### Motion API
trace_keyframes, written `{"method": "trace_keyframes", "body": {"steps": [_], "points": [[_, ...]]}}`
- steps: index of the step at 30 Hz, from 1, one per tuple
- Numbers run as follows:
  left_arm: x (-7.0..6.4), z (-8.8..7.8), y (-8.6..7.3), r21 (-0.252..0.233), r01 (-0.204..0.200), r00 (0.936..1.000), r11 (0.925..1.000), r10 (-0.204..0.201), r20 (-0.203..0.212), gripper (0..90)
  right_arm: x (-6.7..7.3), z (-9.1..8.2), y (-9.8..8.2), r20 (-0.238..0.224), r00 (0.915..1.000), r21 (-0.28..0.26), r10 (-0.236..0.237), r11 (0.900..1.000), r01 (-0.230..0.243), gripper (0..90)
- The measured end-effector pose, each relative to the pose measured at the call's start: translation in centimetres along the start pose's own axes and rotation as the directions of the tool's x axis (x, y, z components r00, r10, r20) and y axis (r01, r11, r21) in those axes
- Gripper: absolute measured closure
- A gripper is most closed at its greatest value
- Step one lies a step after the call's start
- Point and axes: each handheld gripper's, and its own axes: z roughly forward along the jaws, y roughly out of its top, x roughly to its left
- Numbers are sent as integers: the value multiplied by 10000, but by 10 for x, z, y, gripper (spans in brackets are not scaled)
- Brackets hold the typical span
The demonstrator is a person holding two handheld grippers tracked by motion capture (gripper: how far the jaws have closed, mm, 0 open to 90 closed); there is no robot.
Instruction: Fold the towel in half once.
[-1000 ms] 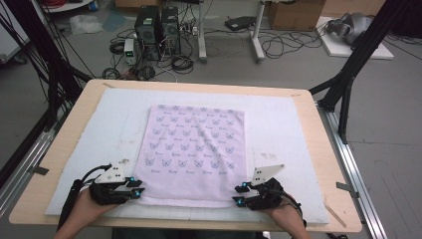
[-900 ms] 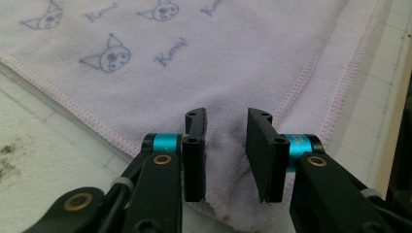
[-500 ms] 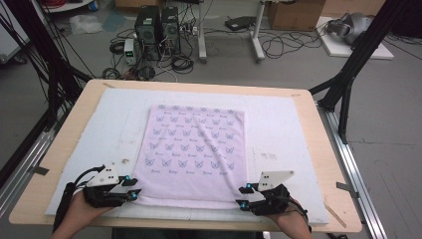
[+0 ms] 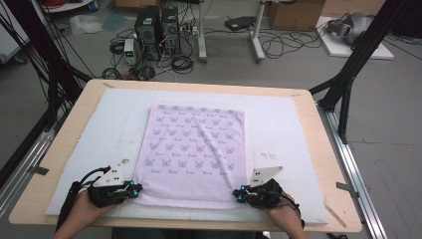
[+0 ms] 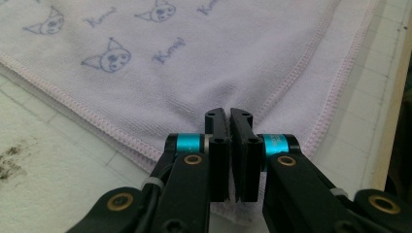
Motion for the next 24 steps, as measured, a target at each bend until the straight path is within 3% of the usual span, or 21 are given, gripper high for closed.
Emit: {"method": "trace_keyframes", "body": {"steps": [4,8,10,12,14,15,16,18,20,24], "points": [[0,-13,6,-463,-5,10000,9989,3,-45,866,0,-10,3,100,9999,-498,121,9987,-115,879],[-5,-30,13,-863,-112,9999,9962,107,-65,867,7,-26,13,251,9996,-933,-95,9956,118,880],[-9,-33,10,-800,-208,9997,9966,215,69,865,13,-32,15,212,9995,-1006,-215,9947,235,879],[-11,-28,4,-597,-113,9995,9982,131,294,833,17,-32,12,-145,9997,-832,-199,9964,186,875],[-11,-20,-2,-276,67,9992,9996,-56,404,735,20,-26,5,-313,9994,-534,-167,9985,150,853],[-11,-17,-3,-202,110,9991,9997,-102,400,668,19,-23,1,-359,9993,-488,-68,9988,50,799],[-11,-14,-4,-181,160,9989,9997,-152,437,662,17,-22,0,-376,9993,-565,40,9984,-61,772],[-11,-9,-4,77,24,9992,10000,-27,393,671,15,-19,-2,-420,9988,-644,254,9975,-281,722],[-10,-6,-5,125,1,9989,9999,-7,465,724,13,-15,-2,-441,9988,-399,223,9989,-241,701],[-11,-3,-8,112,17,9986,9999,-22,519,864,12,-7,-8,-391,9988,-74,278,9996,-281,752]]}}
